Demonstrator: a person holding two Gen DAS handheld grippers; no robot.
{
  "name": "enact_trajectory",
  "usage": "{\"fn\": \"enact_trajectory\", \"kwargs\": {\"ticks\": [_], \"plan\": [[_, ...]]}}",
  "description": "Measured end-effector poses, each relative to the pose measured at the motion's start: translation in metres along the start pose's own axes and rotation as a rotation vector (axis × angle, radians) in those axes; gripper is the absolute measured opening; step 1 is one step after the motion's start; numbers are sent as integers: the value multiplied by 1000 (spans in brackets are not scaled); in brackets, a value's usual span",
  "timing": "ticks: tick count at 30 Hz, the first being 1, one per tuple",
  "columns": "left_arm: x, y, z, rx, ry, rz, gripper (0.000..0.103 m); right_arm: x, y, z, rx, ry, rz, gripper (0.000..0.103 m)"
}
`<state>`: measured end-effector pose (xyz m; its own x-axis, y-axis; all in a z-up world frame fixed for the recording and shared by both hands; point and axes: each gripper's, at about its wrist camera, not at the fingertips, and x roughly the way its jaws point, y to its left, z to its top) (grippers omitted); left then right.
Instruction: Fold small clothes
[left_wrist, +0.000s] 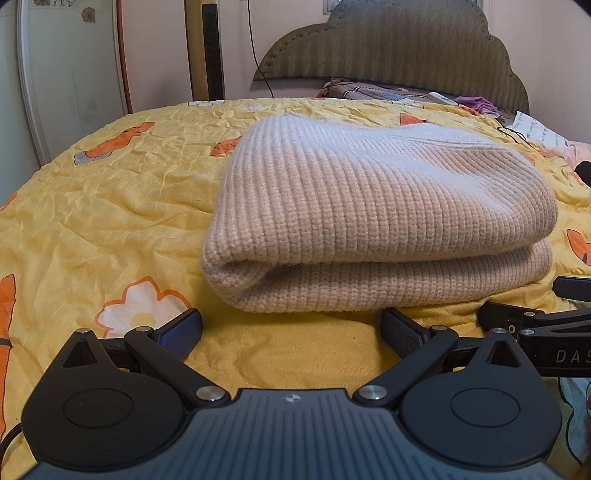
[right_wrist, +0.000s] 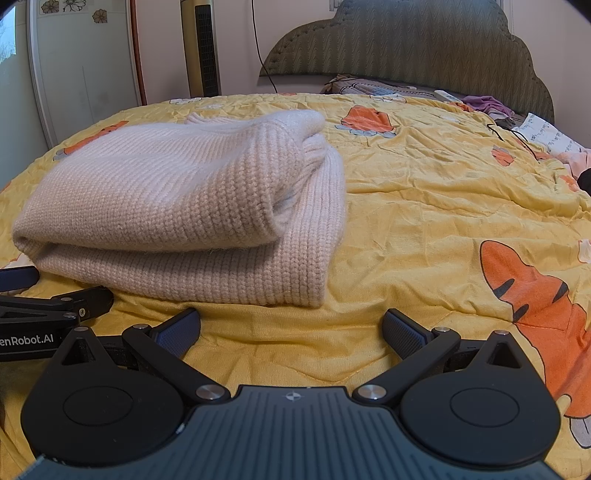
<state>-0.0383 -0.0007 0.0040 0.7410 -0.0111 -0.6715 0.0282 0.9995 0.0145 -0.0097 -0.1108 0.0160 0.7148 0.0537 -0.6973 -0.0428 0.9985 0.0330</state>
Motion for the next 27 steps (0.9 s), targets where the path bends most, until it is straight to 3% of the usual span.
{"fn": "enact_trajectory", "kwargs": {"ticks": [27], "plan": [[-4,5,-7,-8,-11,5,103,0,0,0,0,0,1,103]]}}
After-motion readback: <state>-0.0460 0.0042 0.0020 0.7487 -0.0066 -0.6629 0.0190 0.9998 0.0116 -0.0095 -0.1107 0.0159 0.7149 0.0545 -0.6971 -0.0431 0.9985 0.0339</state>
